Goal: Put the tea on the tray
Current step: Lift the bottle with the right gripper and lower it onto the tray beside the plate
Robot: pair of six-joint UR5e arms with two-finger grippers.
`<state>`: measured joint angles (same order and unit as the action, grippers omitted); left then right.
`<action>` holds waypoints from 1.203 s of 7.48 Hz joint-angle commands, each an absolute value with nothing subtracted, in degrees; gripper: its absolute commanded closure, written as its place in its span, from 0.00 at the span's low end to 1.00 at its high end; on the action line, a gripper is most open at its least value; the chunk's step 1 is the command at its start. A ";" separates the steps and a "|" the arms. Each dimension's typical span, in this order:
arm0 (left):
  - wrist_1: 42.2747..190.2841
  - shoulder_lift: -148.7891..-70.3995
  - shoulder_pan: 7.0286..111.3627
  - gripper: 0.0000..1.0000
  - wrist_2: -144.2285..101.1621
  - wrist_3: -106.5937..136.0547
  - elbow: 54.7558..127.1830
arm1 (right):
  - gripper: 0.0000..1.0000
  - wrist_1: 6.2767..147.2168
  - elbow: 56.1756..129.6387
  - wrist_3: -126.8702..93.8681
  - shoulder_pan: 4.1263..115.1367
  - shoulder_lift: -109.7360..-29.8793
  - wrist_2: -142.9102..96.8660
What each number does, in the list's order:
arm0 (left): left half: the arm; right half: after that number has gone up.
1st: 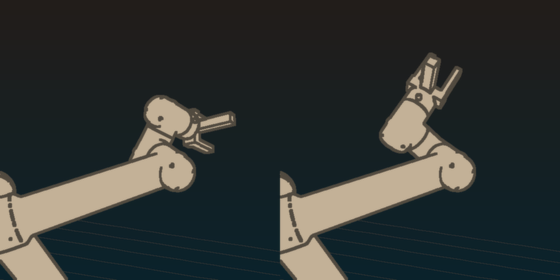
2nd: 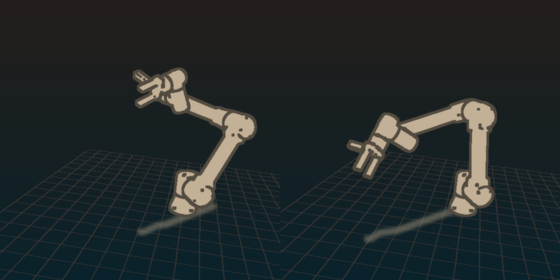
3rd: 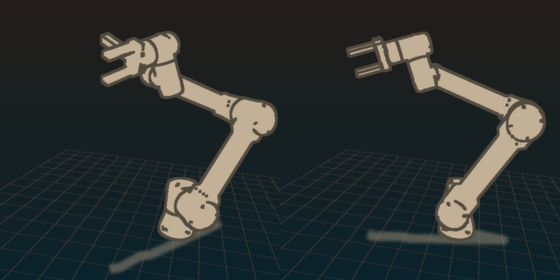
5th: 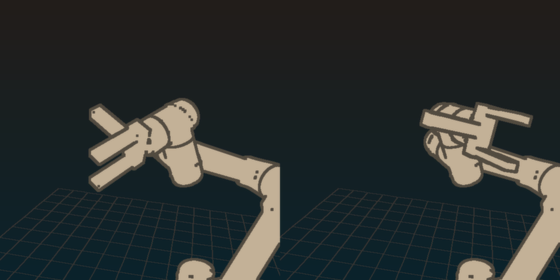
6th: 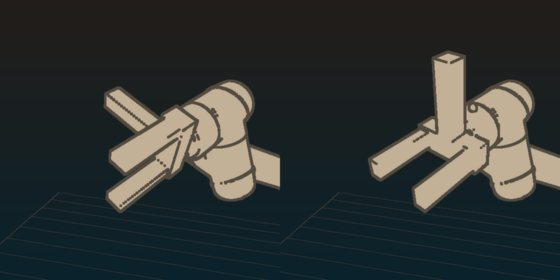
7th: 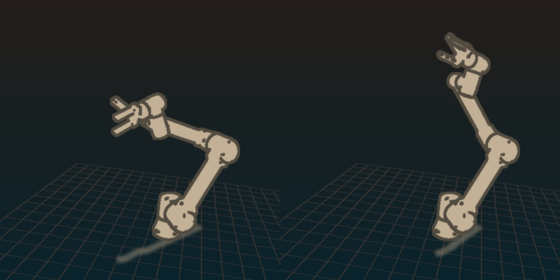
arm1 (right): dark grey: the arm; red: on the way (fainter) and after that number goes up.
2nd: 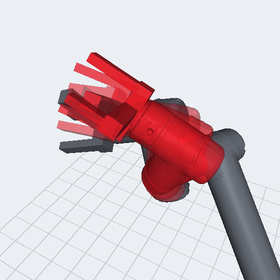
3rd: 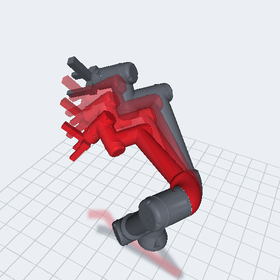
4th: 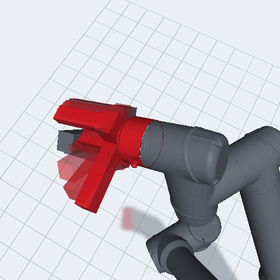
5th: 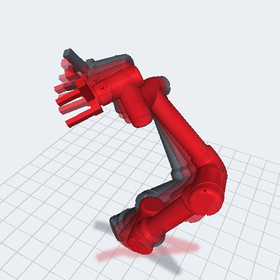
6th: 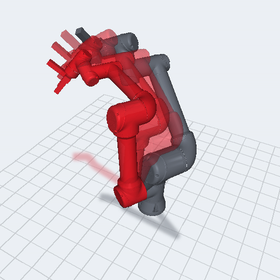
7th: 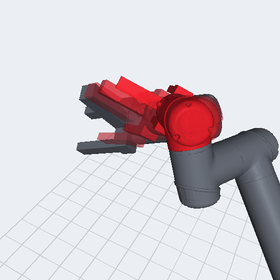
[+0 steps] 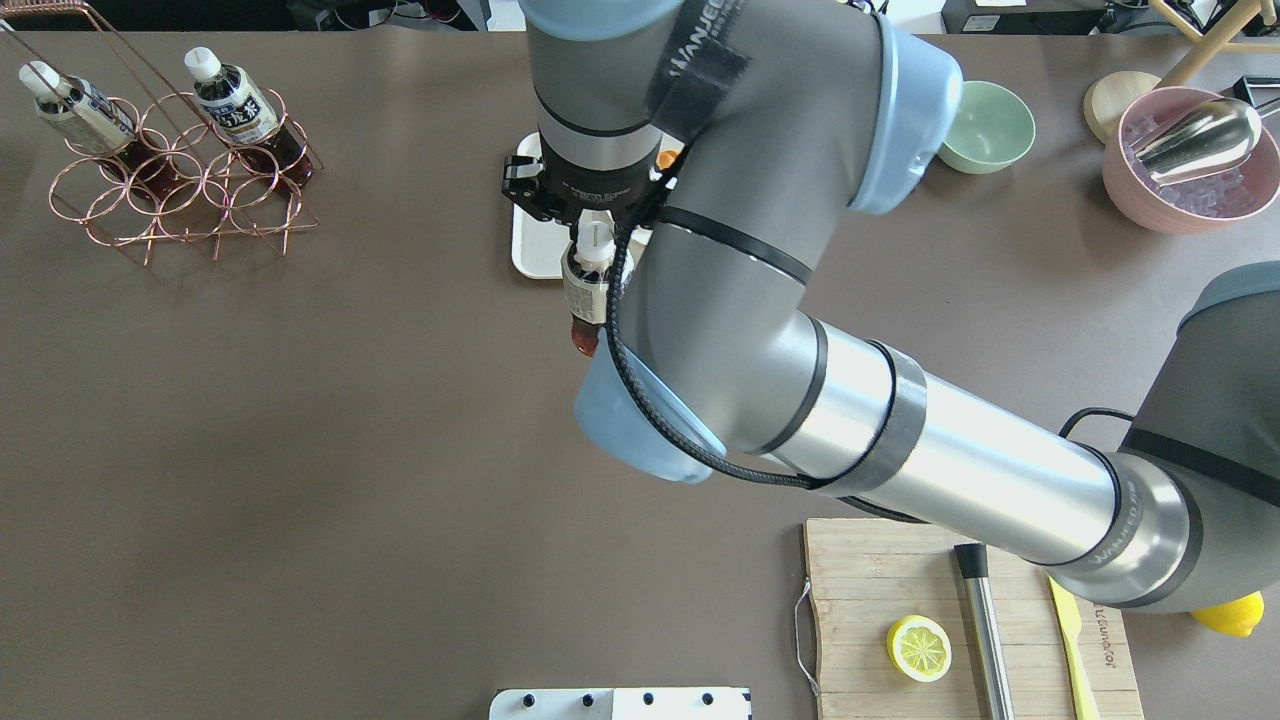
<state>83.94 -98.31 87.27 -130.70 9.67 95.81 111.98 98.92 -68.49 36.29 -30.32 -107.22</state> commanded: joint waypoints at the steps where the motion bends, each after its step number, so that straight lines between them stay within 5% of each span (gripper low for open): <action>1: 84.02 -98.26 87.28 0.02 -130.69 9.67 95.02 | 1.00 102.19 80.49 -65.57 40.33 -22.34 -109.42; 5: 88.50 -97.56 87.28 0.02 -130.61 9.84 92.12 | 1.00 89.65 57.61 -62.58 44.12 -13.47 -109.60; 9: 88.59 -97.47 87.28 0.02 -130.61 9.84 91.93 | 1.00 84.91 53.88 -62.49 43.95 -13.36 -109.07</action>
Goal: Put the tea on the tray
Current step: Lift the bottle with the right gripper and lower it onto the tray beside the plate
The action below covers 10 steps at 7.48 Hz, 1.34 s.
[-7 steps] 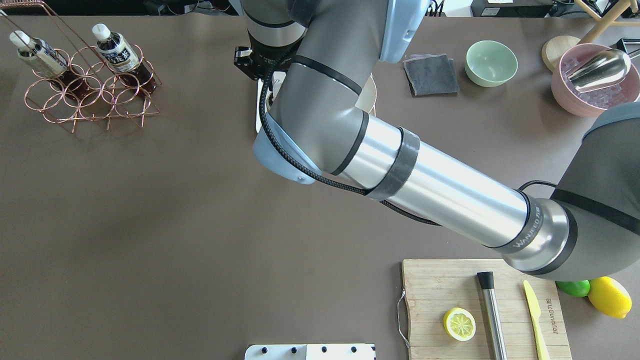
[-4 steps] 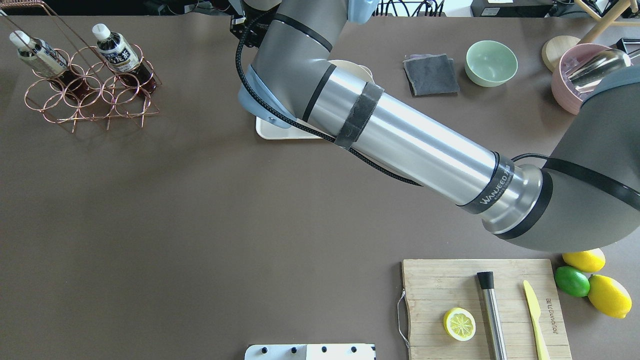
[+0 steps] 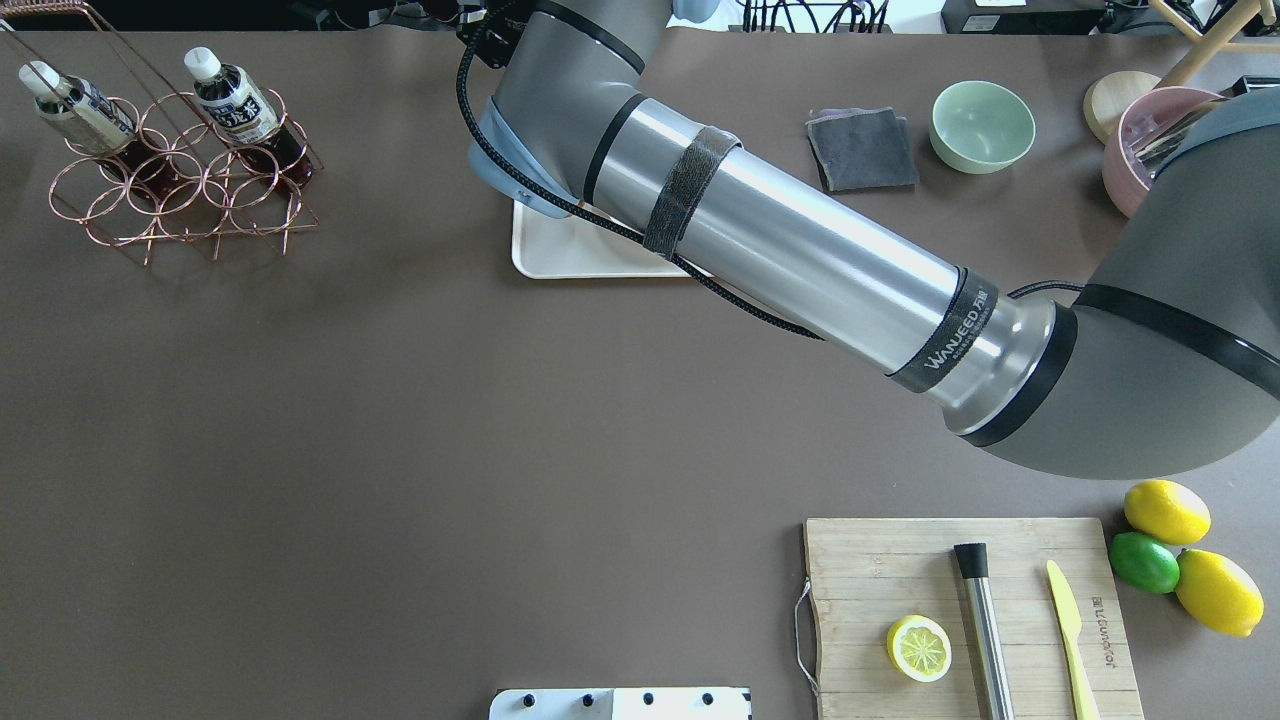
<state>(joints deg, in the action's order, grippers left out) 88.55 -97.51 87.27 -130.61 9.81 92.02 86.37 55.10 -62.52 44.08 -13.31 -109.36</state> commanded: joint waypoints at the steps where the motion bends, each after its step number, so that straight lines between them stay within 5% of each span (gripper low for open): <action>1: 88.59 -97.56 87.28 0.02 -130.61 9.84 91.93 | 1.00 81.94 51.96 -62.75 43.42 -13.71 -108.64; 6: 88.68 -97.56 87.28 0.02 -130.43 9.84 91.85 | 1.00 79.45 51.50 -62.76 42.54 -13.97 -107.58; 7: 88.68 -97.56 87.28 0.02 -130.34 9.84 91.85 | 0.01 79.45 51.76 -62.58 42.63 -14.15 -107.49; 10: 88.59 -97.56 87.28 0.02 -130.25 9.76 91.85 | 0.00 79.63 52.55 -61.96 42.80 -14.24 -107.67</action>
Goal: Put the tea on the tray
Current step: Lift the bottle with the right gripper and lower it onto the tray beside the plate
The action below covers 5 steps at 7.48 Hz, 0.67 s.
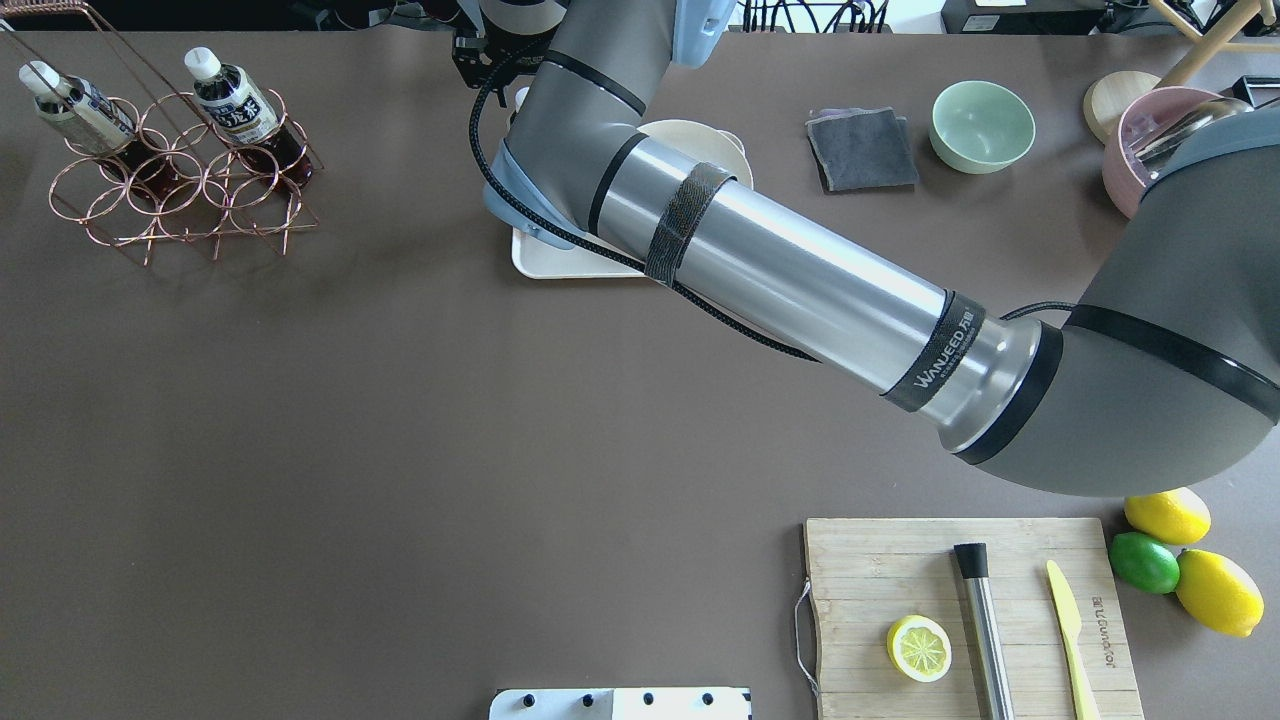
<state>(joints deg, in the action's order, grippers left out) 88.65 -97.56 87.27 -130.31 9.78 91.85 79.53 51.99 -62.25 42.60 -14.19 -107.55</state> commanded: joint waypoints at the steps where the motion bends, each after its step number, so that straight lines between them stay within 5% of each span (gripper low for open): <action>1: 88.59 -97.56 87.28 0.02 -130.25 9.93 91.76 | 0.00 80.15 53.95 -61.44 43.59 -14.24 -108.28; 5: 88.68 -97.65 87.63 0.02 -130.61 9.76 91.93 | 0.00 109.16 87.20 -47.24 50.61 -33.18 -115.49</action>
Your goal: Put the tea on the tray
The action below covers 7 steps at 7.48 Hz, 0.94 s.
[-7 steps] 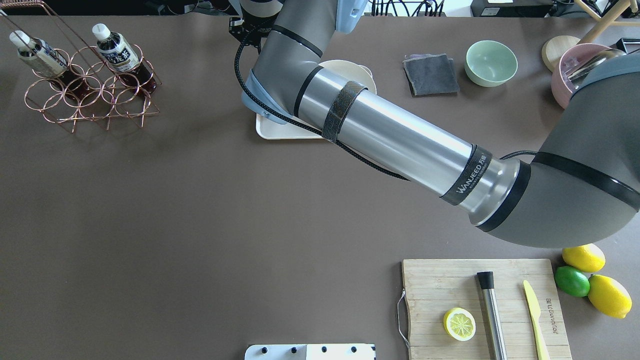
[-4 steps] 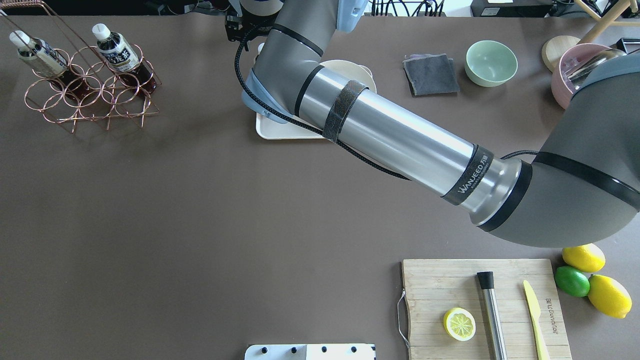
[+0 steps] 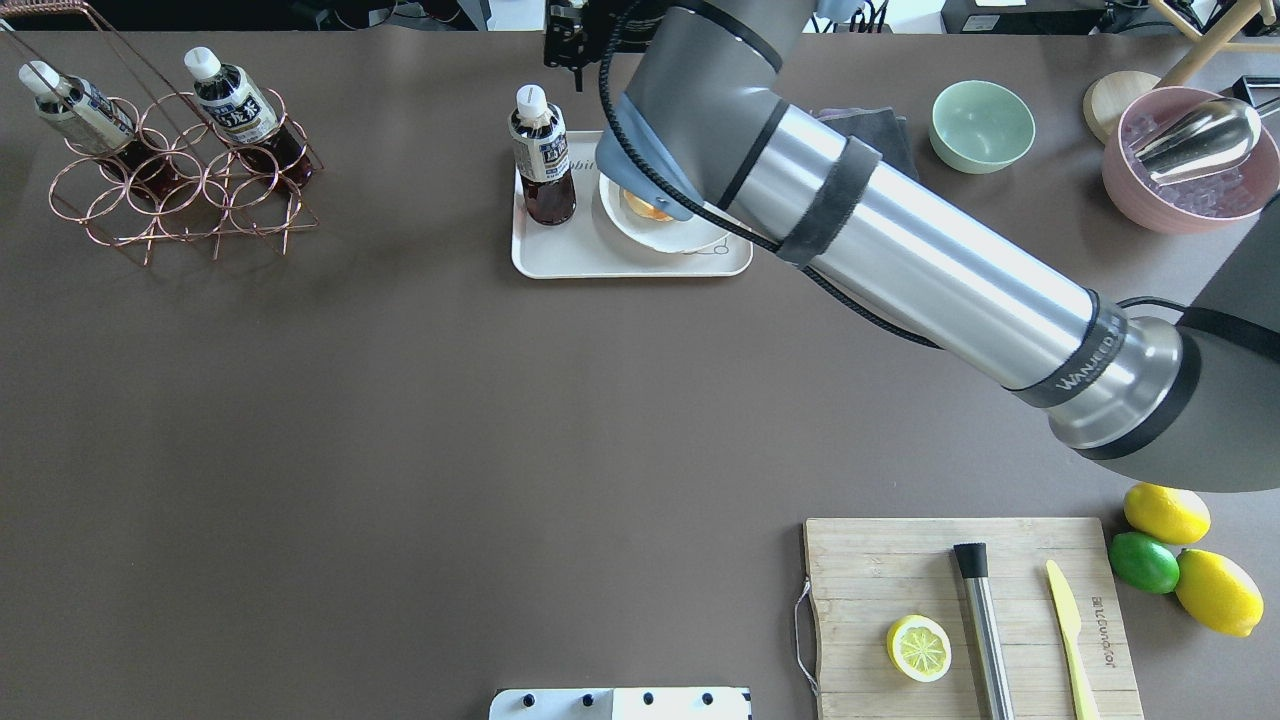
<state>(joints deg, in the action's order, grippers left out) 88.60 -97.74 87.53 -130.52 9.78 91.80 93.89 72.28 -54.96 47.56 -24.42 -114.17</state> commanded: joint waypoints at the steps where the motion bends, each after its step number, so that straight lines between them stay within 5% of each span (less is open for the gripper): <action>1: 88.68 -97.65 87.71 0.02 -130.61 9.67 92.02 | 0.00 115.60 94.32 -41.28 53.58 -38.96 -115.31; 4: 88.59 -97.91 87.71 0.02 -130.61 9.67 92.11 | 0.00 118.39 109.23 -23.61 62.71 -64.18 -114.96; 7: 88.59 -97.56 88.33 0.02 -130.69 9.67 93.08 | 0.00 106.86 104.97 -8.46 77.91 -80.29 -116.09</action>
